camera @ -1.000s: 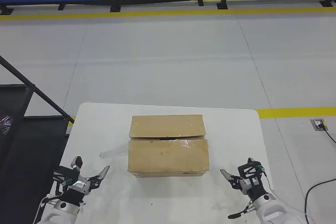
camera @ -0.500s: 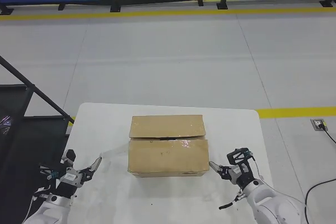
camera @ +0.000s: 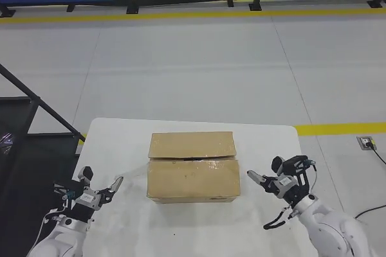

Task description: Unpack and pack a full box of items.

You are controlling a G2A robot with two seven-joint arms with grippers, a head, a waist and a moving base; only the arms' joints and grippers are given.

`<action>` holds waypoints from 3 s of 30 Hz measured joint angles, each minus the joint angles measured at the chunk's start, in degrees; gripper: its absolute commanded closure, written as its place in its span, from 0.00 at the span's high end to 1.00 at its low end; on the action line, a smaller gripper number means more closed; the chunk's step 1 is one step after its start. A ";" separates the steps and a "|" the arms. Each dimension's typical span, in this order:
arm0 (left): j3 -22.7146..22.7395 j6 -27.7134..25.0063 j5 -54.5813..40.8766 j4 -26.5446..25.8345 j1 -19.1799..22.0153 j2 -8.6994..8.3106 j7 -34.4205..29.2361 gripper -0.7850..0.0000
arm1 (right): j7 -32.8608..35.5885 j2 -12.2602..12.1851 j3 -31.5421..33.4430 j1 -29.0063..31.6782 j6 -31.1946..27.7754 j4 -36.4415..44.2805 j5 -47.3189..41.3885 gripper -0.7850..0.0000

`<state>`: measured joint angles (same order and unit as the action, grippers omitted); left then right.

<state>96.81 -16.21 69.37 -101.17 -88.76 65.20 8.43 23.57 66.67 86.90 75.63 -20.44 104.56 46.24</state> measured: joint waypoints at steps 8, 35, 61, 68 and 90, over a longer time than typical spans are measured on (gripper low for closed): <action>-0.36 -0.79 -1.19 0.63 0.66 0.19 3.24 1.00 | 15.46 -0.42 -2.28 -10.57 -13.69 -14.20 -27.75 1.00; 0.57 -4.30 -6.27 0.93 -0.86 0.45 5.34 1.00 | 41.65 -1.29 -14.36 -26.96 -18.77 -30.63 -63.42 1.00; -0.96 -32.17 6.04 -2.30 -1.83 -1.92 -7.53 1.00 | 41.49 -15.53 -24.00 -16.26 -18.78 -9.66 -52.61 1.00; -3.08 -30.12 7.23 1.31 0.22 -2.02 -8.95 1.00 | 34.81 -14.82 -23.98 -19.09 -18.27 -12.39 -67.03 1.00; -5.54 -26.33 6.64 1.35 1.77 -2.05 -10.28 1.00 | 25.16 -11.73 -28.89 -24.65 -1.94 -21.61 -83.11 1.00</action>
<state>91.27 -42.54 76.01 -99.82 -86.99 63.15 -1.84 48.73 54.94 58.01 50.98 -22.38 82.95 -36.87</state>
